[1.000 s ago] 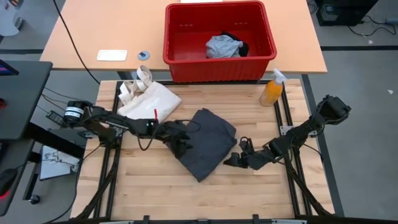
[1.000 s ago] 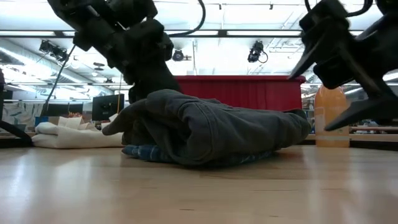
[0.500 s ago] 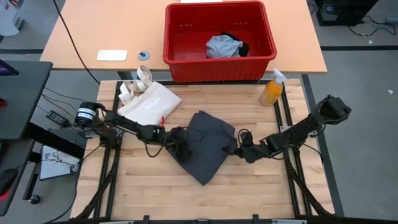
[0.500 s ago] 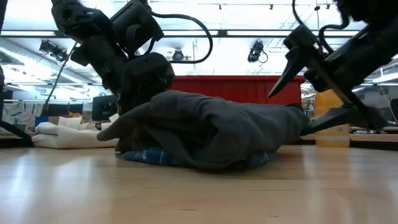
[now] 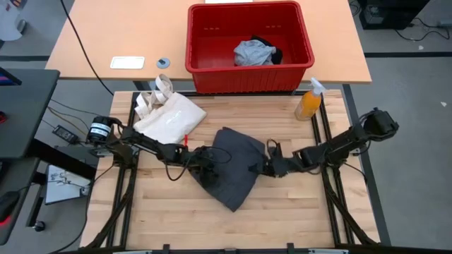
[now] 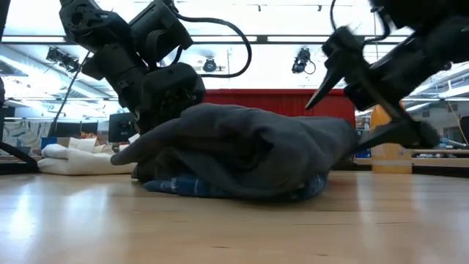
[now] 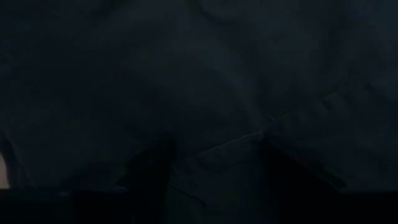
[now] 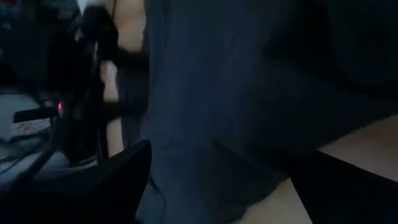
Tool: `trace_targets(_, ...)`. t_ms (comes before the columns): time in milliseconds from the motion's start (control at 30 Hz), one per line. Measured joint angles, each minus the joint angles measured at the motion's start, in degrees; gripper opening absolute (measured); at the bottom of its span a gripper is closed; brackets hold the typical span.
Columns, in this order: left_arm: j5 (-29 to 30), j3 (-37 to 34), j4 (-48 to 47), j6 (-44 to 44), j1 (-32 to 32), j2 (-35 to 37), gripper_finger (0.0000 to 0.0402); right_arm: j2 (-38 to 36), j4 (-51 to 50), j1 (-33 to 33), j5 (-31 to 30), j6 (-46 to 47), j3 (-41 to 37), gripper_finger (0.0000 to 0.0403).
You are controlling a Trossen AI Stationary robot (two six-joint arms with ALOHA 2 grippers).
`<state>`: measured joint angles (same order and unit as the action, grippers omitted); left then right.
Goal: Fold Laundry from Bin
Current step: Put the dark gray shorts into the red organizer bin
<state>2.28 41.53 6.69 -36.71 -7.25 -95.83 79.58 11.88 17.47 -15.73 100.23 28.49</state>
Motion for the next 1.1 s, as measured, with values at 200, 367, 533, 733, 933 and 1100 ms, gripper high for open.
trace_targets(200, 0.00, -0.21, 3.15, 0.02, 0.02, -0.17, 0.0258, 2.82, 0.97, 6.24, -2.80, 5.74, 0.00, 0.0372)
trace_targets(367, 0.02, -0.21, 3.50, -0.26, 0.02, -0.17, 0.0258, 9.50, 13.28, 7.30, 1.91, 6.76, 1.28, 0.0372)
trace_targets(533, -0.42, -0.21, 3.81, -1.26, -0.10, -0.17, 0.0258, 17.04, 13.92, 6.94, 1.02, 6.41, 4.77, 0.0372)
trace_targets(733, -1.72, -0.19, 3.66, -1.29, -0.07, -0.17, 0.0258, 21.02, 29.39, 3.67, -1.05, 0.74, 5.27, 0.0372)
trace_targets(933, -2.28, -0.19, 3.55, -1.51, -0.11, -0.13, 0.0258, 16.96, 30.71, 2.06, -0.72, -8.85, 9.60, 0.0367)
trace_targets(1100, -2.99, -0.09, 3.75, -1.49, -0.15, -0.13, 0.0258, 14.15, 25.91, 0.38, 1.10, -14.72, 13.79, 0.0366)
